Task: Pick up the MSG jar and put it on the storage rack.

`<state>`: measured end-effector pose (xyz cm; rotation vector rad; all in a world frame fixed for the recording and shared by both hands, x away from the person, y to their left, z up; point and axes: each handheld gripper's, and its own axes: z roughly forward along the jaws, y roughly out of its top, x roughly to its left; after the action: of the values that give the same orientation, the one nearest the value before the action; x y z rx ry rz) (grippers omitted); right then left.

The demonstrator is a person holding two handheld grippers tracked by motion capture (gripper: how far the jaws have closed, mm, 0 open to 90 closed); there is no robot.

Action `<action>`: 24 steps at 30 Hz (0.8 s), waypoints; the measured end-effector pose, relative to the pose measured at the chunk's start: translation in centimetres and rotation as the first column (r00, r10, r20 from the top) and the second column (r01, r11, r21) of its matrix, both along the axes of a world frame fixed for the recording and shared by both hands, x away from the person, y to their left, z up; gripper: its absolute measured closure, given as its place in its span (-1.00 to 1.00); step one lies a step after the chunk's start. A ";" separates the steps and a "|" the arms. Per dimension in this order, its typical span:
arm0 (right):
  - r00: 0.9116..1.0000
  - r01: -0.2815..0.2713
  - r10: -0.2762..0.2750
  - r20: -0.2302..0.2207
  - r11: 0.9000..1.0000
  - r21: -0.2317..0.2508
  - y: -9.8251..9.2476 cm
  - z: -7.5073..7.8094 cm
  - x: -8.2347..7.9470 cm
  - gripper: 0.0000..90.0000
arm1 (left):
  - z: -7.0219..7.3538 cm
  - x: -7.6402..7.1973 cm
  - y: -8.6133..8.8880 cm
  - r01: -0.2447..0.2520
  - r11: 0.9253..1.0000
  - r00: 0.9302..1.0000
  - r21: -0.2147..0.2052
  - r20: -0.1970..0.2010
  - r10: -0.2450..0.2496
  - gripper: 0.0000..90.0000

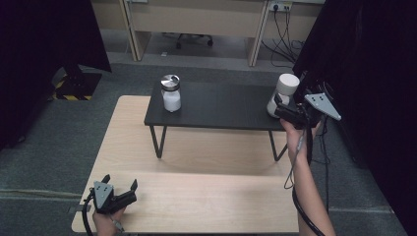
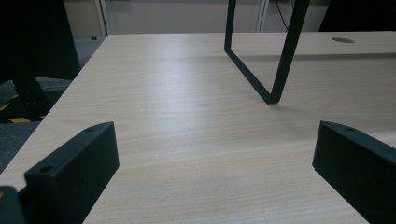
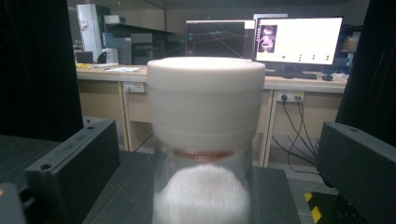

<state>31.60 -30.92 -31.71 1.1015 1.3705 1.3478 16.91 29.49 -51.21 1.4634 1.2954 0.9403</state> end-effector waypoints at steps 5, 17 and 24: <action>1.000 0.012 -0.012 -0.006 1.000 -0.027 0.1 -1.2 -1.5 -1.00 | 0.0 0.0 0.0 0.004 1.000 1.000 0.003 -0.003 -0.004 -1.00; 0.999 0.047 -0.047 0.002 0.998 -0.035 0.3 -4.4 -4.9 -1.00 | 0.1 0.1 -0.1 0.005 1.000 1.000 0.012 -0.009 -0.005 -1.00; 0.999 0.046 -0.046 -0.012 0.998 -0.035 0.1 -5.3 -5.8 -1.00 | 0.2 0.1 -0.2 0.007 1.000 1.000 0.013 -0.012 -0.006 -1.00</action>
<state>25.81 -30.86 -37.06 1.1135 1.3645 1.2819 17.00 29.33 -51.05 1.4850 1.2947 0.9388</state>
